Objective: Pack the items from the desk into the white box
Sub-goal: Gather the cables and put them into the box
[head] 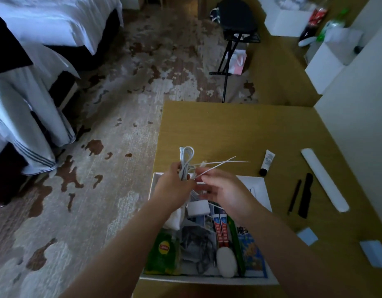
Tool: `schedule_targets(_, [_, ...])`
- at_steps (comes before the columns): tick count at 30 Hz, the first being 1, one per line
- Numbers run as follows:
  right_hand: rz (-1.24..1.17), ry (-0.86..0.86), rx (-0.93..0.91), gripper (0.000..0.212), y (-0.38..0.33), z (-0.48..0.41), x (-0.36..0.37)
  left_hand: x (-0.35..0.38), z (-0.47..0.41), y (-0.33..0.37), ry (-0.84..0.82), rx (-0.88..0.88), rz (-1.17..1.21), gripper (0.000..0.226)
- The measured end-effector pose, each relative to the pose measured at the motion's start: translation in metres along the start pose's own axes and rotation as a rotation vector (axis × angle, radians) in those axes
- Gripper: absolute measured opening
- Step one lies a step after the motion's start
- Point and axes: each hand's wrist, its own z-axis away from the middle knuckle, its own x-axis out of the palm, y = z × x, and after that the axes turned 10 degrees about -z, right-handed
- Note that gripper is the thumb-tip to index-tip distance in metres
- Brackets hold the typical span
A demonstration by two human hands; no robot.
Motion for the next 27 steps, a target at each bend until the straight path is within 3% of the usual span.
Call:
schedule_targets(2, [0.104,0.071,-0.046,0.017,0.001,0.003,-0.006,0.007,0.000,0.007,-0.028,0.030,-0.006,0.039])
schedule_targets(6, [0.051,0.180,-0.040,0.008,0.005,0.002,-0.015,0.018,0.002,0.020,-0.114,0.070,0.057,0.035])
schedule_targets(9, [-0.027,0.243,-0.017,0.018,0.008,-0.001,-0.020,0.020,0.003,0.027,-0.136,0.031,0.155,0.025])
schedule_targets(13, [-0.121,0.293,-0.035,0.024,0.012,-0.004,-0.023,0.020,0.003,0.027,-0.181,0.008,0.307,0.029])
schedule_targets(16, [-0.214,0.264,0.010,0.027,0.020,-0.008,-0.027,0.019,0.002,0.024,-0.189,0.037,0.408,0.030])
schedule_targets(20, [-0.324,0.126,0.092,0.028,0.022,-0.011,-0.036,0.016,-0.006,0.022,-0.224,0.104,0.343,0.028])
schedule_targets(24, [-0.175,0.146,0.068,0.029,0.022,-0.010,-0.048,0.008,-0.012,0.022,-0.275,0.252,0.131,0.032])
schedule_targets(27, [0.316,0.365,-0.008,0.027,0.027,-0.008,-0.060,-0.004,-0.021,0.018,-0.212,0.353,-0.077,0.020])
